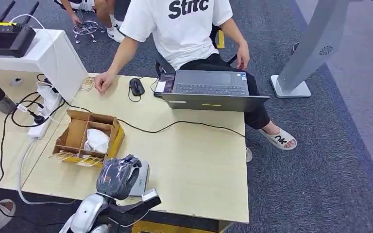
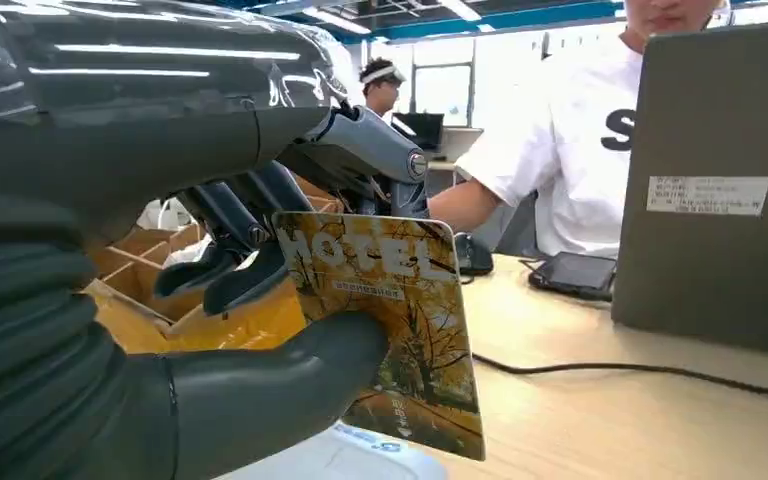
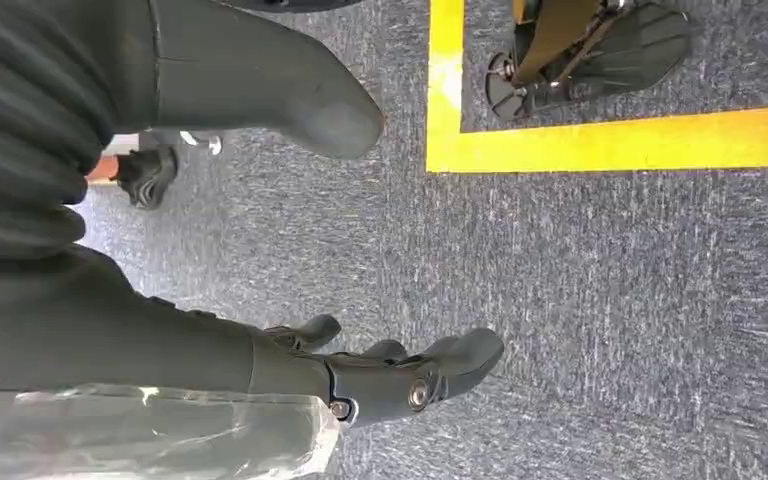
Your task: Pass the card to the sensor for recognition and then transmit it.
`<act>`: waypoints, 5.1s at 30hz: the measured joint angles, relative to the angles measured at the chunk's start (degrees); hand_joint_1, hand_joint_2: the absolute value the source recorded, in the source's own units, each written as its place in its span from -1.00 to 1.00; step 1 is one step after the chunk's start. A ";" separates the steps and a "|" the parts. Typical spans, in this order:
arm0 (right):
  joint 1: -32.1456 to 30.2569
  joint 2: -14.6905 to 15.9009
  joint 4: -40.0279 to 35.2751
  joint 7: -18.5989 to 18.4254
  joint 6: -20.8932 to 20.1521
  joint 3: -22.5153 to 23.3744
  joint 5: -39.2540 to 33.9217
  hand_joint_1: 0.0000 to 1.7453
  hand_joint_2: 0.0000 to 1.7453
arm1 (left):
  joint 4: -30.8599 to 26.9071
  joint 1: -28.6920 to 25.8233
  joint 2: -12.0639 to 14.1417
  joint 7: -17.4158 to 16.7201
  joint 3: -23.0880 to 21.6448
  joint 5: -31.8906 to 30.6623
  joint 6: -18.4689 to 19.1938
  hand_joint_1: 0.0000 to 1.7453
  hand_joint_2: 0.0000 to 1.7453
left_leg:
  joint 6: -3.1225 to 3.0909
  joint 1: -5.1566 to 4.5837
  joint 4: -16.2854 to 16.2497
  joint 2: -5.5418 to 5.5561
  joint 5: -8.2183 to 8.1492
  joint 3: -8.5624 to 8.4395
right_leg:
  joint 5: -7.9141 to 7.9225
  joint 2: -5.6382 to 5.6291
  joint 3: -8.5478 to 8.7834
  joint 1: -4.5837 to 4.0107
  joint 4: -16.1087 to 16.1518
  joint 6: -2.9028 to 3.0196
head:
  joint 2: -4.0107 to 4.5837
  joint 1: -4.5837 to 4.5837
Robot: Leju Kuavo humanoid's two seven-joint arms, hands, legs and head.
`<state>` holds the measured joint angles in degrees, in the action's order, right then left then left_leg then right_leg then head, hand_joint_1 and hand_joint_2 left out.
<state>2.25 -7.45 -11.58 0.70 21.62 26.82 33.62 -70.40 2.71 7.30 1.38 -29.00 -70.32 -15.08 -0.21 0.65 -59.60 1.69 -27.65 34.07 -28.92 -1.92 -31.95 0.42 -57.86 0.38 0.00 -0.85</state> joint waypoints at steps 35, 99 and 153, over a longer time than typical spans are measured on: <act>-0.47 -0.35 0.02 0.22 -0.37 2.05 1.38 -1.00 1.00 | -9.19 0.26 6.39 -2.49 6.39 -3.23 -9.18 1.00 1.00 | 0.06 0.07 0.01 0.03 0.05 -0.01 | 0.01 0.03 0.00 -0.06 -0.07 0.03 | 0.00 0.00; -0.40 -1.97 0.02 -0.76 0.77 8.44 4.17 -1.00 1.00 | -27.48 -6.48 9.73 2.86 15.76 4.20 -3.58 -1.00 1.00 | 0.10 0.04 0.03 -0.12 -0.01 -0.01 | -0.01 -0.14 -0.09 -0.04 -0.07 0.06 | 0.00 0.02; -0.30 -2.23 -0.02 -0.68 -1.73 11.96 10.47 -1.00 1.00 | -5.99 -11.64 16.02 -7.24 22.66 -7.41 0.51 -1.00 1.00 | 0.11 0.06 0.04 -0.03 0.02 -0.02 | -0.01 0.00 -0.01 -0.05 -0.09 0.05 | 0.00 0.00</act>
<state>1.94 -9.68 -11.61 0.02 19.89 38.77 44.08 -76.39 -8.94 23.32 -5.86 -6.34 -77.72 -14.57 -0.10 0.71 -59.56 1.66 -27.63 34.06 -28.93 -1.92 -31.96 0.37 -57.95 0.43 0.00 -0.85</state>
